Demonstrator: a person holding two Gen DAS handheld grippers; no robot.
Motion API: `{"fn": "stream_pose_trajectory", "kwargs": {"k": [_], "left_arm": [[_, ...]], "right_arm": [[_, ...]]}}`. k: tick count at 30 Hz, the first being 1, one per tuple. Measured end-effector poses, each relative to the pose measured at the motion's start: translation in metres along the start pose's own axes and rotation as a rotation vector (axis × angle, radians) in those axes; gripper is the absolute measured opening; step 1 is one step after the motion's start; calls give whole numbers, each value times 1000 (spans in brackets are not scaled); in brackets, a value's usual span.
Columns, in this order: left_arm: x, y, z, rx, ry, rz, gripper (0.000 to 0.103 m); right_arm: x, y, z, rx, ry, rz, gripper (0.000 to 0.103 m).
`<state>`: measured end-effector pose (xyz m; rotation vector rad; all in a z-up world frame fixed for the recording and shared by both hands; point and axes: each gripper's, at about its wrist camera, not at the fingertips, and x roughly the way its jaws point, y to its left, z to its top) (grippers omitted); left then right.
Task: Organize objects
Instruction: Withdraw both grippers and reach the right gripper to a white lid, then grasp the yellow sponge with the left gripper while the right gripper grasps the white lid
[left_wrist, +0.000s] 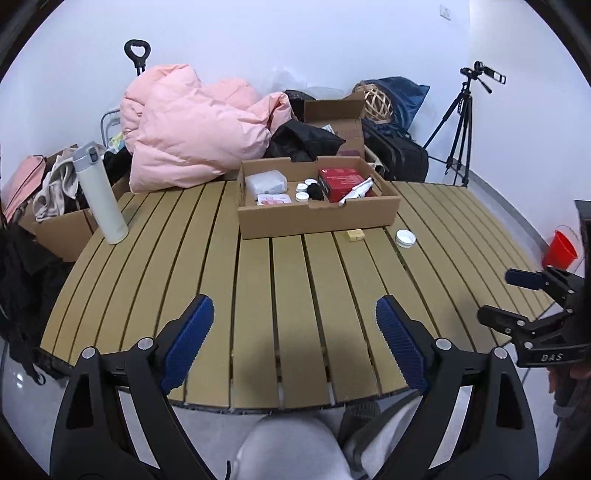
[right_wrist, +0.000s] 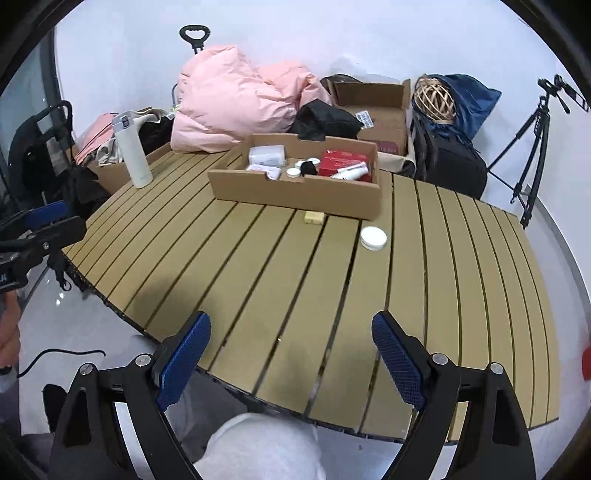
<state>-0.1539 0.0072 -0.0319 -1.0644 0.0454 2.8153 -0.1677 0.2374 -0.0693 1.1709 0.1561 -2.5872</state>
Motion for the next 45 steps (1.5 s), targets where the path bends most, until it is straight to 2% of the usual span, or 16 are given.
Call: {"fn": "stream_pose_trajectory", "kwargs": {"k": [5,7,11,17,20,22,23,24,25,28,30,33,34,37,41,45], "left_arm": [[44,-26,9,65,-6,-8,88],[69,-35,18,58,-5,-41,88],[126,-50,39,14,15,-76,86],[218,-76,63,-40,82,-99,83],[254,-80,61,-49,101,-59,80],[275,-78,59,-61,133,-45,76],[283,-78,58,-74,154,-43,72],[289,-77,57,-88,169,-52,70],[294,-76,56,-98,179,-61,68],[298,-81,58,-72,164,-45,65],[300,-85,60,-64,166,-59,58],[302,-96,59,-32,162,-52,31],[302,-98,59,-24,159,-29,18],[300,-95,57,-45,156,-23,18],[286,-80,55,-107,147,-27,18],[238,-59,54,-172,91,-86,17]], "right_arm": [[16,-27,-2,33,6,-54,92],[29,-43,4,56,25,-64,92],[63,-77,20,90,29,-2,92],[128,-108,47,81,12,6,91],[156,-118,60,71,-7,13,90],[175,-126,67,90,11,15,72],[184,-129,70,93,17,14,59],[189,-130,71,91,17,0,56],[197,-131,72,88,22,0,55],[210,-137,72,101,49,12,41],[217,-139,70,97,64,-2,27],[221,-141,67,95,60,-18,19],[222,-140,67,91,59,-26,19],[223,-137,67,78,57,-50,19],[222,-130,66,67,47,-64,10],[221,-130,64,99,34,-15,10]]}}
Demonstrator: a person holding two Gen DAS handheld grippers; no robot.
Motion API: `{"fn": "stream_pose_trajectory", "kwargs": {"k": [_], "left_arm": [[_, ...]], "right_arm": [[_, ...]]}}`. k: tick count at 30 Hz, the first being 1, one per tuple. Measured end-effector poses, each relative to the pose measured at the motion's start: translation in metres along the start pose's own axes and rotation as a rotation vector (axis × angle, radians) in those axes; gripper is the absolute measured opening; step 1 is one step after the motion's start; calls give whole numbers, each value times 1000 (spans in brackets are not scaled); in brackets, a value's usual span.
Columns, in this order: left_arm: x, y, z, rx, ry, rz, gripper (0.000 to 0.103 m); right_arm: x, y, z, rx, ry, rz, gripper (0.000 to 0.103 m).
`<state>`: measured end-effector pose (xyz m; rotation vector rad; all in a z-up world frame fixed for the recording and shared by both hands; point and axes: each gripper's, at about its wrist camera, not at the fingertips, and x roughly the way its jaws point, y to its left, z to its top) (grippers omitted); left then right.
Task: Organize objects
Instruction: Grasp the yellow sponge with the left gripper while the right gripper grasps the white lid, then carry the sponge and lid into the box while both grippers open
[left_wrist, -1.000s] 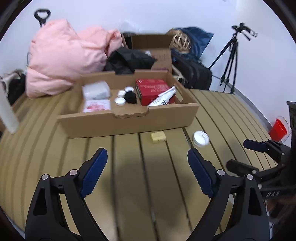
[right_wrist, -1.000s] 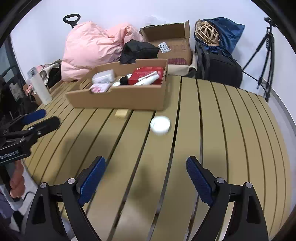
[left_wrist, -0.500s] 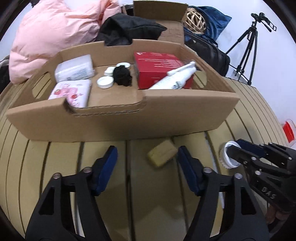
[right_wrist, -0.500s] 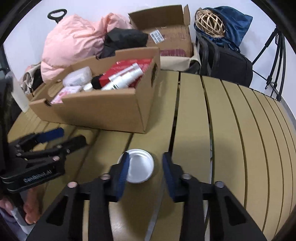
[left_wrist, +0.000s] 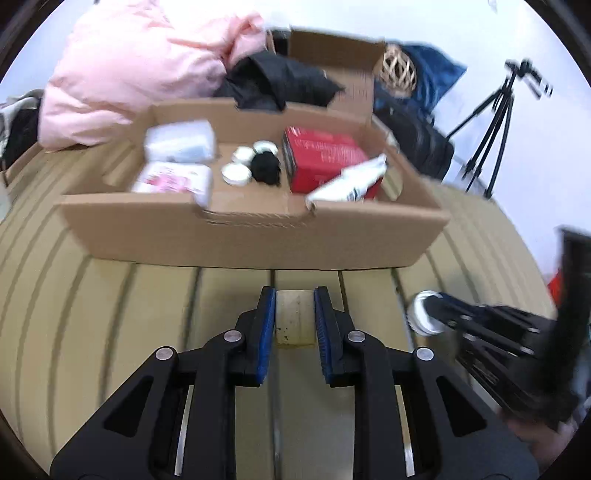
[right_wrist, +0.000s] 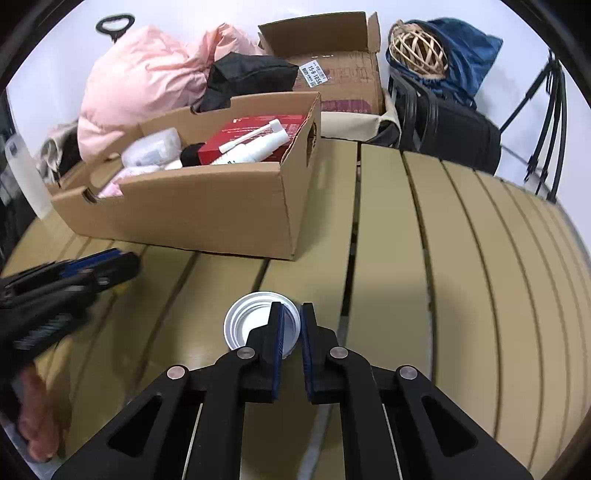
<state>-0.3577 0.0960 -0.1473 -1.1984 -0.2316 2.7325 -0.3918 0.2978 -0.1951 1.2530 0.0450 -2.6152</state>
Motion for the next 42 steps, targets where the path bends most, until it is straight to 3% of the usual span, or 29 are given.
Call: {"fn": "stream_pose_trajectory", "kwargs": {"k": [4,7,13,16,20,30,33,36,39,42], "left_arm": [[-66,16,-9,-31,-47,-27,18],[-116,26,-13,-33,-72,0,18],[-207,41,-41,-23,-112,-29,18],[-240,42,-64,-9,-168,5,18],[-249,41,-74,-21,-148,-37,18],[-241,48,-76,-53,-109,-56,18],[-231,55,-63,-60,-65,-65,18],[-229,59,-22,-7,-61,-87,18],[-226,58,30,45,-53,-119,18],[-202,54,88,48,16,-131,18]], "right_arm": [[-4,0,-4,10,4,1,10],[-13,0,-7,59,40,34,7],[-106,34,-25,20,-42,62,7],[-175,57,-51,-13,-101,95,7],[-227,78,-88,9,-103,117,7],[-225,98,-91,-22,-82,78,7],[-216,99,-88,-16,-67,86,7],[-213,97,-69,-17,-64,101,7],[-219,98,-31,-73,-98,108,7],[-219,94,25,-96,-104,203,7]]}}
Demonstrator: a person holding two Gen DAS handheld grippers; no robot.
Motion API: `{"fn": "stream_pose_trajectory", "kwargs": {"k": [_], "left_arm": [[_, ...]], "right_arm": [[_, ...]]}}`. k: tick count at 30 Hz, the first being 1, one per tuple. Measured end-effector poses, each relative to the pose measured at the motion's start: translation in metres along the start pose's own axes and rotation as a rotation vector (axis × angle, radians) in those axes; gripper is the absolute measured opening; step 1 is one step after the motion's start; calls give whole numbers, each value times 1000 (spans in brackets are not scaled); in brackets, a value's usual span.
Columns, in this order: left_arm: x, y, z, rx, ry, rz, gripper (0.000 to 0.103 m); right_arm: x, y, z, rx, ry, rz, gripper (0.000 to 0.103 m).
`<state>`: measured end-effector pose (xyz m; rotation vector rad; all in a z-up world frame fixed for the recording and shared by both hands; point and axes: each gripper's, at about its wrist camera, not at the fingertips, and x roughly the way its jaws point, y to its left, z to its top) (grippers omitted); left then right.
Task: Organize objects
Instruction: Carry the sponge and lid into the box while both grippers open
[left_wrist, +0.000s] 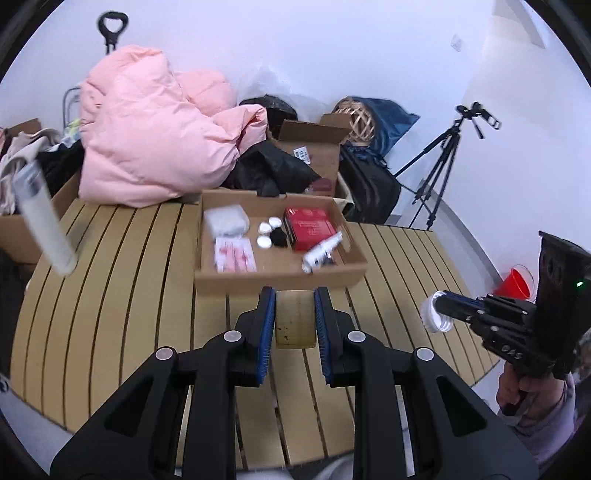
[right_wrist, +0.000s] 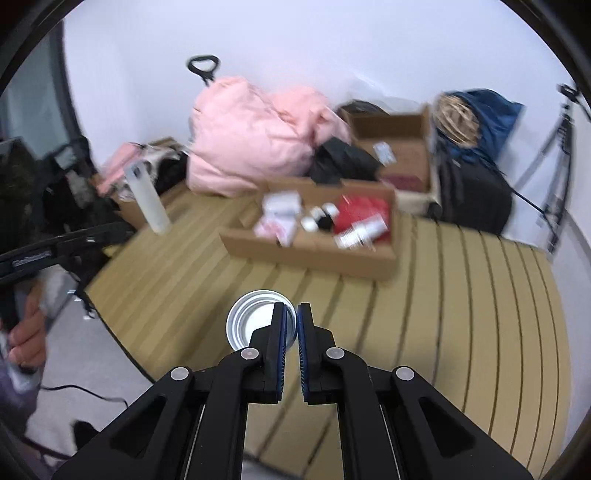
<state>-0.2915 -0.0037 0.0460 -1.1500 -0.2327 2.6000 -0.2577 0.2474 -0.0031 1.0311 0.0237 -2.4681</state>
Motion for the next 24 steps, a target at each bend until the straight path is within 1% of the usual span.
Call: {"fn": "stream_pose_trajectory", "kwargs": {"k": [2,3,4,5,7,8,9,10,11,12,13,14,15,17,18,19,20,21,23,24], "left_arm": [[29,3,30,-21,72,19,18],[52,5,46,-41,118,20,18],[68,7,55,-52,149,11,18],[92,11,66,-79,189,4,18],[133,16,76,-108,250,6,18],[155,19,79,-123,275,15,18],[178,23,80,-150,303,24,18],[202,27,78,-155,331,38,18],[218,30,77,-160,340,65,18],[236,35,72,-182,351,99,18],[252,41,67,-207,378,100,18],[264,46,60,-236,406,84,18],[275,49,55,-254,428,68,18],[286,50,48,-249,442,78,18],[289,49,48,-242,449,73,18],[290,48,49,-240,454,64,20],[290,48,50,-239,447,55,30],[287,49,52,-238,434,69,35],[278,53,59,-235,387,91,73],[269,55,62,-233,350,96,75]], "right_arm": [[9,-9,35,30,3,61,7],[16,-13,54,39,6,92,7],[25,-14,70,31,8,97,7],[38,-16,88,22,14,87,7],[64,-25,111,42,41,85,7],[90,-34,125,77,77,94,7],[109,-41,131,107,108,101,7],[129,-49,136,140,143,102,7],[160,-58,137,176,196,85,7],[179,-63,135,194,232,72,7],[200,-68,132,209,271,53,7],[222,-72,126,225,312,27,7],[235,-74,121,235,335,19,7],[255,-78,111,258,368,17,7],[264,-79,105,263,384,8,7],[269,-80,103,261,392,2,7],[275,-80,100,260,402,-5,7],[278,-79,100,258,408,-2,7],[286,-78,101,242,431,5,9],[286,-76,102,217,432,-32,17]]}}
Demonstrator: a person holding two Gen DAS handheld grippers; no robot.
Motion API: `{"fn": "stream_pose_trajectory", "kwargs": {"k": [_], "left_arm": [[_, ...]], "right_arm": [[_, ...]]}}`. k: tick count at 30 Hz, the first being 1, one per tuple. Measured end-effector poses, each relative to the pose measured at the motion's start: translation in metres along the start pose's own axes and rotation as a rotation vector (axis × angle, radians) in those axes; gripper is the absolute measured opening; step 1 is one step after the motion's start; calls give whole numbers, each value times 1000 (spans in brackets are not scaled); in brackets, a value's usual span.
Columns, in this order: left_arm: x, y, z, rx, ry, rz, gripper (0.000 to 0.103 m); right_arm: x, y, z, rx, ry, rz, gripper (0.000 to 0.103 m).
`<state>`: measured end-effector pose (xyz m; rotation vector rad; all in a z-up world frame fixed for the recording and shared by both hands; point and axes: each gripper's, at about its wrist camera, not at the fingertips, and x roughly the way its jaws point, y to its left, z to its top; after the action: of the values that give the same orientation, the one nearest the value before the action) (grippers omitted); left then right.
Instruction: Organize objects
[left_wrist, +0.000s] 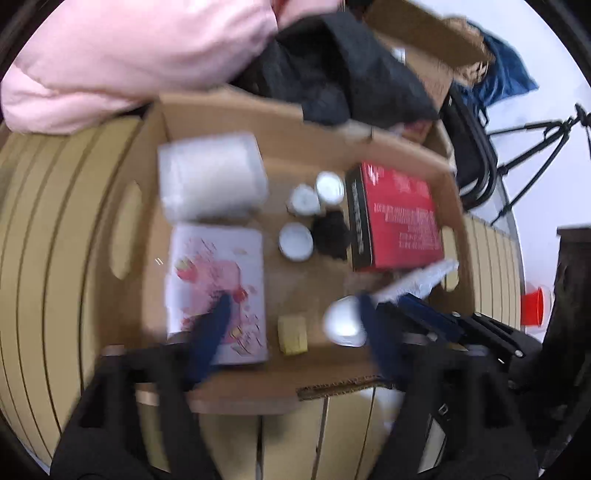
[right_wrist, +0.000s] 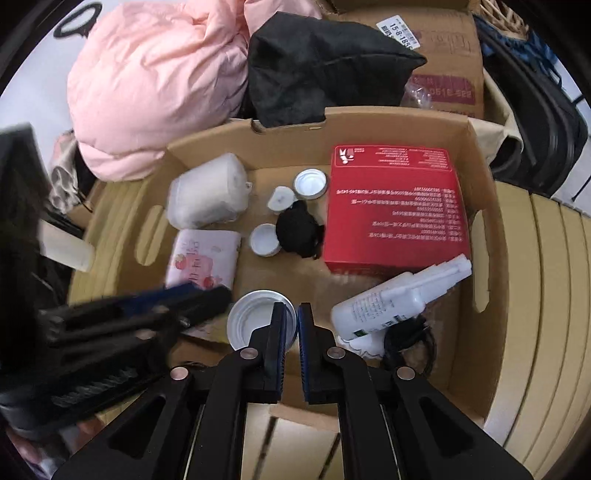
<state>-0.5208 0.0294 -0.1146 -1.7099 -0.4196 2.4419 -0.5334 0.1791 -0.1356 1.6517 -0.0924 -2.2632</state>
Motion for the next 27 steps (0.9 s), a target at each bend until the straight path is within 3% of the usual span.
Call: {"fn": "stream_pose_trajectory", "kwargs": {"k": [1,2,3,4,10,16,18,21,27], "left_arm": [[-2,1,3,3,-15,8,75],[-9,2,5,10,-27,14,75],[-17,2,5,17,-39,11,76],[-24,3,5,20,-49,13,78],[-63,4,-13,60,-72,76,94],[-111,14,-65,128,-115,205,95],[-138,10,-91,198,-159,244,101],[-174,5,-127,266,-225,272,103],[-232,9,-208,281,-321,287,103]], "right_arm": [[-2,1,0,-13,-11,-37,25],[-4,-2,0,-12,-21,-44,56],[-7,-3,0,-4,-37,-36,96],[-10,-5,0,2,-46,-25,102],[-41,-6,-6,16,-91,-42,103],[-89,-7,-37,-14,-113,-85,103],[-112,-9,-54,-16,-127,-93,103],[-144,-4,-84,-41,-166,-128,103],[-200,29,-163,-150,-283,-186,103]]}}
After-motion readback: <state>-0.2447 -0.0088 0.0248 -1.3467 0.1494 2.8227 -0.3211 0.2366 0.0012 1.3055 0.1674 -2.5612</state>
